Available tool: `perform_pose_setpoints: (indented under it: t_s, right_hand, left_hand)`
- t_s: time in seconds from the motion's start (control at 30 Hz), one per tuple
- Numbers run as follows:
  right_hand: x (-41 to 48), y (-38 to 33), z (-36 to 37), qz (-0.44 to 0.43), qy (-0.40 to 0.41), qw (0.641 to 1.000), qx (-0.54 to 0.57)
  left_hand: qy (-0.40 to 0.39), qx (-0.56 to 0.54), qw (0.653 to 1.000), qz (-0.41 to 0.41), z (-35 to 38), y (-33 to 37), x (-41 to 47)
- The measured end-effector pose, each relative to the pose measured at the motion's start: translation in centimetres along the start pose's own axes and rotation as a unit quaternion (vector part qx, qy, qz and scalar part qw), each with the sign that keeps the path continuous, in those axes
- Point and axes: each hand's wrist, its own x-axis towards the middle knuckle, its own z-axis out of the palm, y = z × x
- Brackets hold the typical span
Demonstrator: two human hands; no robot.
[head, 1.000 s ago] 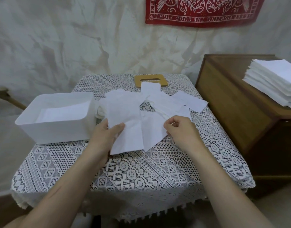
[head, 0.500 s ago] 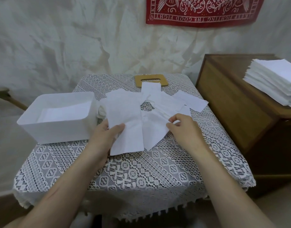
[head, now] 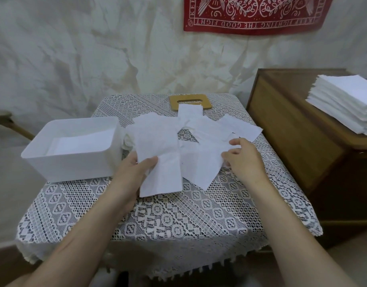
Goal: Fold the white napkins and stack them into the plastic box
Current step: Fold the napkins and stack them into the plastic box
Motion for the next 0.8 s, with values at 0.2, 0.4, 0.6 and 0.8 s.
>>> perform_pose_setpoints:
  t_s: [0.2, 0.4, 0.6, 0.8]
  right_hand:
    - [-0.2, -0.8, 0.3, 0.041, -0.030, 0.984, 0.170]
    - [-0.8, -1.1, 1.1, -0.020, -0.035, 0.999, -0.012]
    - [-1.5, -1.4, 1.5, -0.095, 0.026, 0.988, -0.121]
    - [-2.0, -2.9, 0.4, -0.065, -0.022, 0.980, 0.185]
  left_hand:
    - [-0.004, -0.006, 1.000, -0.003, 0.5, 0.1, -0.2]
    - [-0.001, 0.000, 1.000, -0.004, 0.6, 0.1, -0.4]
    - [0.003, -0.014, 1.000, -0.002, 0.4, 0.2, -0.4]
    - [0.015, -0.033, 0.999, -0.009, 0.5, 0.5, -0.7]
